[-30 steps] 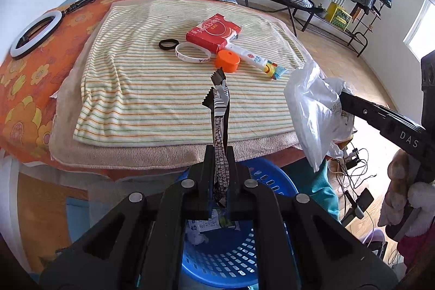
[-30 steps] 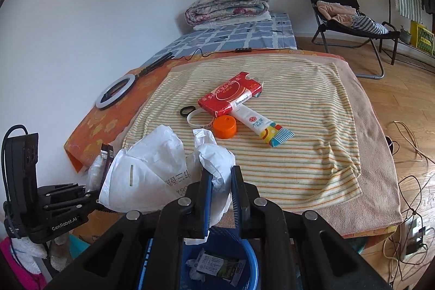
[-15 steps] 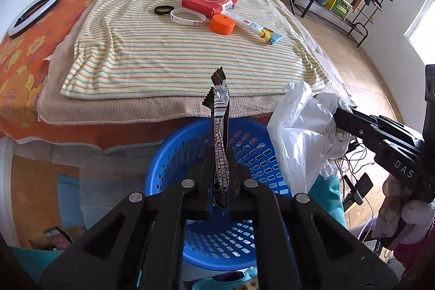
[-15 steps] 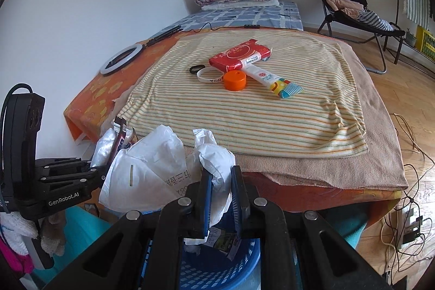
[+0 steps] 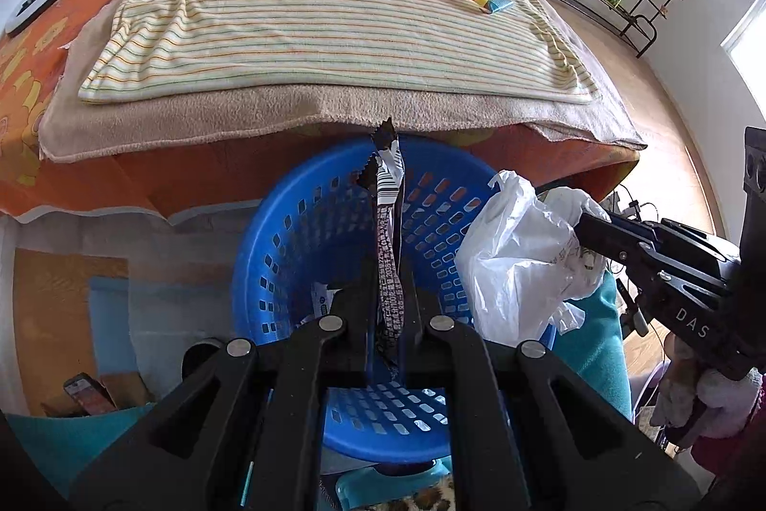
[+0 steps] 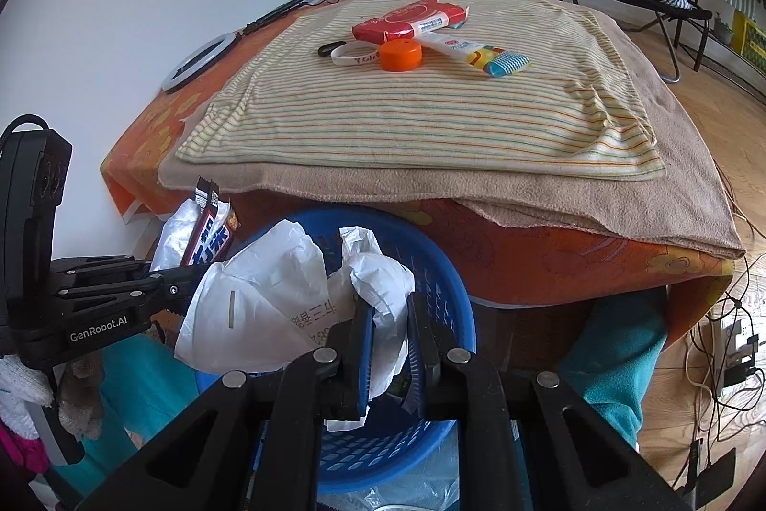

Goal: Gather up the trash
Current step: 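Carry both items over the blue basket and open both tools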

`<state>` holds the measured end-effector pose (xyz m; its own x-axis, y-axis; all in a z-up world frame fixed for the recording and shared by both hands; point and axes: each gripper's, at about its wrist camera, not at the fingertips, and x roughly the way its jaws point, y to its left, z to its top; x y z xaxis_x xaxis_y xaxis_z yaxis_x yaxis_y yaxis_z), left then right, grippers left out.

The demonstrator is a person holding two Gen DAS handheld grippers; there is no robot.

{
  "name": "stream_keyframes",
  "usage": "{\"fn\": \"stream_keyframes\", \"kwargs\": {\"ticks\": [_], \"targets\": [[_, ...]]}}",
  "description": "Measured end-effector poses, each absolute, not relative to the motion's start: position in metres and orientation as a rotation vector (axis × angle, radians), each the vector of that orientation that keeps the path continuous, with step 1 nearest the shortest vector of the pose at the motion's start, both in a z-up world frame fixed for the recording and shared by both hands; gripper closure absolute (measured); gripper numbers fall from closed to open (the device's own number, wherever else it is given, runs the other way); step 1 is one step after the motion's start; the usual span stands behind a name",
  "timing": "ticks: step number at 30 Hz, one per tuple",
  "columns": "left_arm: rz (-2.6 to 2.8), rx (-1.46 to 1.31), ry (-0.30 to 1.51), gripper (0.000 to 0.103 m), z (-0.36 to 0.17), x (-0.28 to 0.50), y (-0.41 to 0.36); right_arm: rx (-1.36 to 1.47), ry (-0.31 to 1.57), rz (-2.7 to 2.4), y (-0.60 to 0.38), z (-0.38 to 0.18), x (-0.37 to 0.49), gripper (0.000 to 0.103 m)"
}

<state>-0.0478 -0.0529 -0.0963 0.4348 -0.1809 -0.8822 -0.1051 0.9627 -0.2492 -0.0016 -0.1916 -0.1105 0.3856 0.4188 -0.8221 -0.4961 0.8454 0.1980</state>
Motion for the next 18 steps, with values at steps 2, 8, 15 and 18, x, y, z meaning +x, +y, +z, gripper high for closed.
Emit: {"fn": "stream_keyframes", "kwargs": {"ticks": [2,8,15,18], "targets": [[-0.048,-0.281,1.132,0.099,-0.100,-0.048,-0.054,-0.090,1.037,0.580,-0.191,-0.117,-0.003,0.091],[-0.041,-0.275,1.149,0.099,-0.106,-0.048,-0.054,-0.089,1.070,0.577,-0.192,-0.130,-0.005,0.091],[-0.025,-0.263,1.160,0.099,-0.111,-0.049,-0.055,-0.082,1.098,0.576,-0.190,-0.137,-0.003,0.084],[-0.018,-0.268,1.167,0.084,-0.113,-0.048,-0.053,-0.067,1.109,0.577,-0.190,-0.140,-0.003,0.073]]}}
